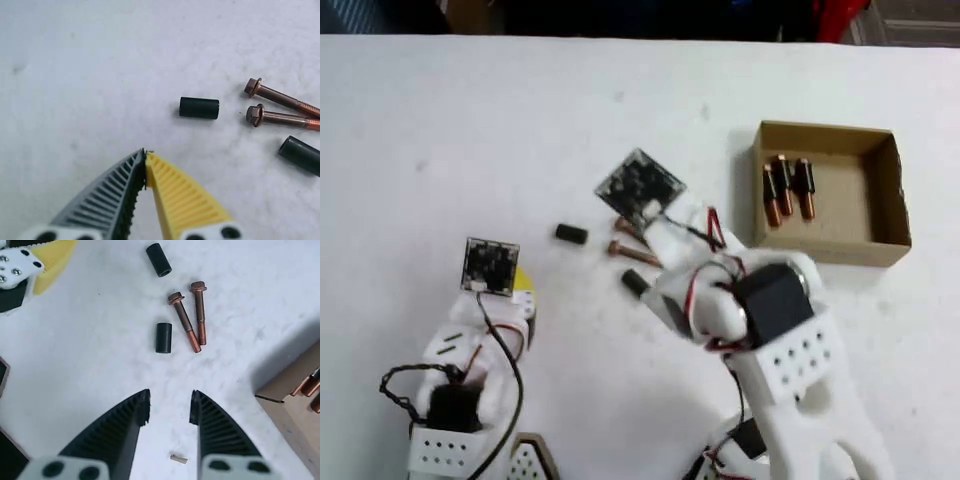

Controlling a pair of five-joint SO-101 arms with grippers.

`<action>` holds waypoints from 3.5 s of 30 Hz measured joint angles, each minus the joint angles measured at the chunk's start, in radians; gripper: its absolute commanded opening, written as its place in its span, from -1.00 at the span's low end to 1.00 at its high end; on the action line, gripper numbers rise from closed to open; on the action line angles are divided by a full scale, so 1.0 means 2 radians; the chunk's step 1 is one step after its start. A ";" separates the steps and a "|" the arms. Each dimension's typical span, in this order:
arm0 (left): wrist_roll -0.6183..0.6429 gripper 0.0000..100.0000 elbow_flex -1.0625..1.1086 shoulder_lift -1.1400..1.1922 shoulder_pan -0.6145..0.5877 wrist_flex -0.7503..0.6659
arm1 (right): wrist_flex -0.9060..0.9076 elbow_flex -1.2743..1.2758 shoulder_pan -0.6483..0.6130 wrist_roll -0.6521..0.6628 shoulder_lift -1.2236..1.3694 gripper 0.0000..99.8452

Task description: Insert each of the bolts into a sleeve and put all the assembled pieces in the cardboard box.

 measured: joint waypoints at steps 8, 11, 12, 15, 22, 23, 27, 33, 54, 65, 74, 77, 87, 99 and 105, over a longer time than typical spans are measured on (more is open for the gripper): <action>0.000 -0.96 0.000 0.000 0.000 0.000 | -0.161 0.193 -0.001 0.000 -0.049 -0.77; 0.000 -0.96 0.000 0.000 0.000 0.000 | -0.222 0.251 -0.001 0.017 -0.049 -0.77; 0.000 -0.96 0.000 0.000 0.000 0.000 | -0.242 0.271 -0.002 0.029 -0.049 -0.77; 0.000 -0.96 0.000 0.000 0.000 0.000 | -0.300 0.323 -0.005 0.050 -0.049 -0.77; 0.000 -0.96 0.000 0.000 0.000 0.000 | -0.399 0.368 -0.004 0.058 -0.031 -0.77; 0.000 -0.96 0.000 0.000 0.000 0.000 | -0.409 0.368 -0.004 0.058 -0.017 -0.77; 0.000 -0.96 0.000 0.000 -0.012 0.000 | -0.431 0.356 -0.004 0.058 0.058 -0.77; 0.001 -0.96 0.000 0.000 -0.027 0.000 | -0.464 0.324 -0.004 0.058 0.157 -0.77; 0.000 -0.95 0.000 0.000 -0.031 0.000 | -0.519 0.221 -0.005 0.058 0.367 -0.78; 0.000 -0.95 0.000 0.000 -0.031 0.000 | -0.519 0.207 0.009 0.058 0.385 -0.96; 0.000 -0.95 0.000 0.000 -0.031 0.000 | -0.489 0.196 0.012 0.058 0.387 -0.66; 0.000 -0.95 0.000 0.000 -0.031 0.000 | -0.478 0.196 0.010 0.061 0.387 -0.65; 0.000 -0.95 0.000 0.000 -0.031 0.000 | -0.461 0.193 0.010 0.099 0.390 -0.66; 0.000 -0.95 0.000 0.000 -0.031 0.000 | -0.461 0.193 0.015 0.099 0.392 -0.97; 0.000 -0.95 0.000 0.000 -0.031 0.000 | -0.438 0.197 0.015 0.099 0.367 -0.97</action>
